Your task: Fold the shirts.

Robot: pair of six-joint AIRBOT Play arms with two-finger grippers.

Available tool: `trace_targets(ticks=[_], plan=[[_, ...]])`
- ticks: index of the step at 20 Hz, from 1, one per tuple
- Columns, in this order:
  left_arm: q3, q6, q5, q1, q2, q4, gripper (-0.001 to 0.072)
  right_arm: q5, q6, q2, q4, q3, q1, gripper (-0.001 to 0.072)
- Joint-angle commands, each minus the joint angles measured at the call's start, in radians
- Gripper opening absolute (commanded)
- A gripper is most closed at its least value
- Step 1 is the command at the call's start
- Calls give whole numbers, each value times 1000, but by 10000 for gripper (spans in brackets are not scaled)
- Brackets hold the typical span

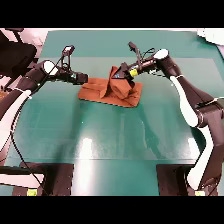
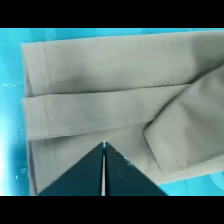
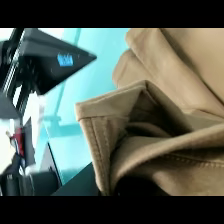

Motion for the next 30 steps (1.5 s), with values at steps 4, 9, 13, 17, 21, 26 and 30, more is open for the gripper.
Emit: trace_targets(ticks=[4,9,13,17,21,26,30], plan=[[0,0,-18,2,1,-6,19,-114,39,-69,43,96,71,45],[0,-1,-35,2,1,-9,19,-165,-2,-72,290,51,83,458],[0,0,-35,4,1,-6,19,-92,-156,-45,477,48,18,458],[0,0,-55,4,1,62,19,-34,-111,75,279,48,-135,458],[0,84,-92,4,1,74,19,144,183,227,-340,43,-286,474],[0,123,-156,4,1,80,19,161,157,380,-440,-240,-373,673],[0,121,-169,4,1,74,20,-64,151,455,-411,-584,-354,673]])
